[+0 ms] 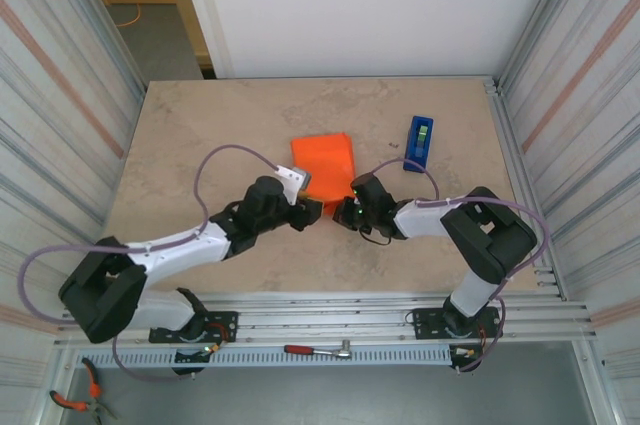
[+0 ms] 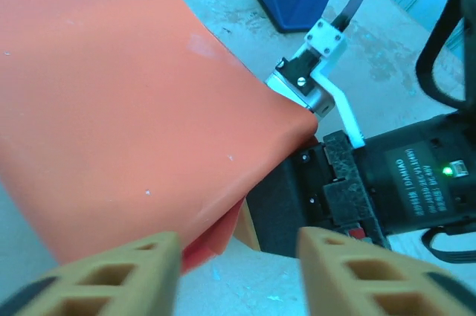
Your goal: Wrap the gift box in paper
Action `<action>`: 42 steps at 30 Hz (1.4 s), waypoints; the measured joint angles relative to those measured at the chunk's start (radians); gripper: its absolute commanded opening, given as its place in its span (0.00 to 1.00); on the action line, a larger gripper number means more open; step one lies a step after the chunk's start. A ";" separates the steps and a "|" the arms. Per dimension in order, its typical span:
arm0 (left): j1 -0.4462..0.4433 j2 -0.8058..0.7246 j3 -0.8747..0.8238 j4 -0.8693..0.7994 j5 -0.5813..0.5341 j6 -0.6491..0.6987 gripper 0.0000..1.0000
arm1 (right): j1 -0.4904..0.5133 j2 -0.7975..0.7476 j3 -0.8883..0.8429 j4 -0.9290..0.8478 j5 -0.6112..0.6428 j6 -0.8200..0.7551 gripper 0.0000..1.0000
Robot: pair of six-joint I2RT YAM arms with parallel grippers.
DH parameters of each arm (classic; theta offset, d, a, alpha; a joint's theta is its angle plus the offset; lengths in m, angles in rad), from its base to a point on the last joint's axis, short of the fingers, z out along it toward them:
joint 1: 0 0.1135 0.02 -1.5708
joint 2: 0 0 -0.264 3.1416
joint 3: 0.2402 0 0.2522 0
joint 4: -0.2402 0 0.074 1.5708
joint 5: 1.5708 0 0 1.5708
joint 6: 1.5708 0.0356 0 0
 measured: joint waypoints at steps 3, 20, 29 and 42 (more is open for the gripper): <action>0.038 -0.021 0.050 -0.089 0.010 0.054 0.75 | -0.011 0.002 0.007 0.000 -0.014 0.000 0.00; 0.071 0.165 0.237 -0.373 -0.059 0.475 0.88 | -0.050 0.051 0.051 0.000 -0.088 -0.023 0.00; 0.000 0.179 0.226 -0.301 -0.123 0.689 0.91 | -0.051 0.051 0.053 -0.003 -0.094 -0.023 0.00; -0.021 0.279 0.209 -0.189 -0.188 0.813 0.93 | -0.053 0.051 0.072 -0.027 -0.094 -0.026 0.00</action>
